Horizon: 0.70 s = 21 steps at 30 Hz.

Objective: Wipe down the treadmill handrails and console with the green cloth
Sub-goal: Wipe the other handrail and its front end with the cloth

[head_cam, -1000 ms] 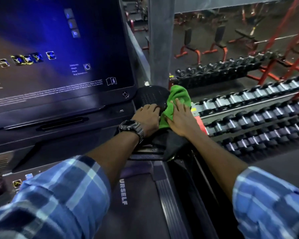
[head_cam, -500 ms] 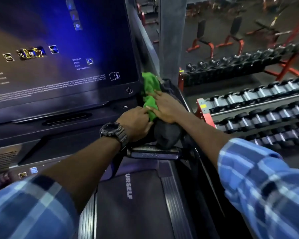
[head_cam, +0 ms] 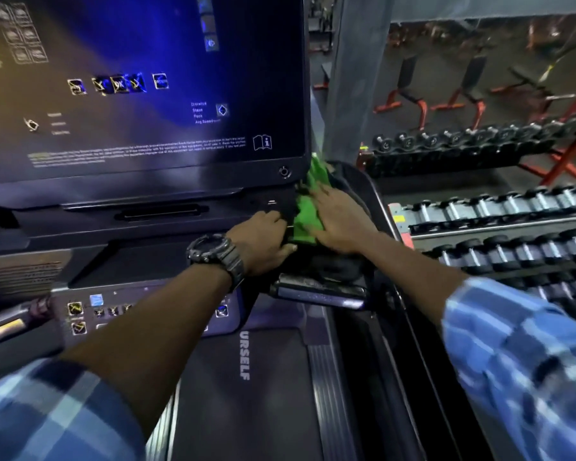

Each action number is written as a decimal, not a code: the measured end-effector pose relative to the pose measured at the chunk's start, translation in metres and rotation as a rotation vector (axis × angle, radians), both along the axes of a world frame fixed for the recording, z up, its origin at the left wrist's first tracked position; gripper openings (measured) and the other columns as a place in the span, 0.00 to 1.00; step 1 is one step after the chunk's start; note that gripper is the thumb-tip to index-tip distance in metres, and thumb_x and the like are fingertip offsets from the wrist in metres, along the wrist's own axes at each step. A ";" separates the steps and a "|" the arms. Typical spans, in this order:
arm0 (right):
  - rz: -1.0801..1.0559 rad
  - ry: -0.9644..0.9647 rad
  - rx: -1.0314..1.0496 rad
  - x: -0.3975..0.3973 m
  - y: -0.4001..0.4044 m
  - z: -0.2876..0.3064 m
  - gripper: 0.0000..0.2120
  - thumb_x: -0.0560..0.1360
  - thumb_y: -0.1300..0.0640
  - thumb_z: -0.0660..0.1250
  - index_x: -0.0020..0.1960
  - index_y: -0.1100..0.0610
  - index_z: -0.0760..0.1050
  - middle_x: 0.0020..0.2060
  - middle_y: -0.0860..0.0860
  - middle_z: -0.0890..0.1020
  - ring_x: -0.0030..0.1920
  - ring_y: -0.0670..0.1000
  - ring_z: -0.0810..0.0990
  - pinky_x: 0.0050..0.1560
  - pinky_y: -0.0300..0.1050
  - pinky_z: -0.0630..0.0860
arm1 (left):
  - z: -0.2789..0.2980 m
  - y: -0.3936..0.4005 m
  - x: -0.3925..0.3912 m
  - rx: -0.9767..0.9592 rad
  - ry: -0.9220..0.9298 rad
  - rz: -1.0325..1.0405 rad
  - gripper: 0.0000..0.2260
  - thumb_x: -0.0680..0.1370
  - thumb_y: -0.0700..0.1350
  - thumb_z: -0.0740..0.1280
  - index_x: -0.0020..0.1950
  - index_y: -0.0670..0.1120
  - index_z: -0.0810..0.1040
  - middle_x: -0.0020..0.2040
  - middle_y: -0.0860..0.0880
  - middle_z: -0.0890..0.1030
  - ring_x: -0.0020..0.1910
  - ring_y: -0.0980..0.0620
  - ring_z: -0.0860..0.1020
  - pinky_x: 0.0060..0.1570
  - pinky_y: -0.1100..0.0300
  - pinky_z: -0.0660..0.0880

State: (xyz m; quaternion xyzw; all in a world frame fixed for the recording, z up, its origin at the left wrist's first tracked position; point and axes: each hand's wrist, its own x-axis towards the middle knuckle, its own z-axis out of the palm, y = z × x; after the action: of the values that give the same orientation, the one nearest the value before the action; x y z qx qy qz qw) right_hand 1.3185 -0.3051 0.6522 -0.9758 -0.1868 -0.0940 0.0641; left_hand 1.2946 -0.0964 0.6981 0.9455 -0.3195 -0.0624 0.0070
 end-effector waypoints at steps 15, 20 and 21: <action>-0.014 -0.092 -0.209 -0.019 0.003 -0.015 0.57 0.59 0.21 0.61 0.77 0.56 0.57 0.74 0.55 0.64 0.72 0.60 0.63 0.71 0.60 0.62 | -0.018 0.013 -0.011 -0.192 0.069 0.113 0.35 0.76 0.69 0.47 0.56 0.41 0.76 0.53 0.42 0.76 0.53 0.42 0.74 0.58 0.46 0.72; -0.334 0.057 -0.020 0.008 0.000 0.011 0.60 0.52 0.13 0.49 0.75 0.48 0.59 0.75 0.50 0.63 0.73 0.60 0.61 0.72 0.62 0.59 | -0.025 0.012 -0.011 -0.244 0.038 0.104 0.38 0.74 0.70 0.42 0.54 0.42 0.77 0.51 0.41 0.76 0.51 0.41 0.75 0.56 0.46 0.73; -0.407 0.057 0.002 0.010 0.010 0.011 0.60 0.52 0.13 0.47 0.75 0.47 0.60 0.75 0.50 0.63 0.74 0.60 0.60 0.71 0.64 0.58 | -0.025 0.012 -0.011 -0.255 0.038 0.109 0.35 0.75 0.68 0.44 0.54 0.42 0.76 0.50 0.41 0.76 0.51 0.41 0.75 0.55 0.45 0.73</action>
State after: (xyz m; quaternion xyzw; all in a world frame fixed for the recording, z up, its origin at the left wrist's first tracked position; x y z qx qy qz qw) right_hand 1.3283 -0.2948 0.6631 -0.9956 0.0163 -0.0776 0.0502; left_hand 1.2834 -0.0848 0.6728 0.9516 -0.2728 -0.0387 0.1364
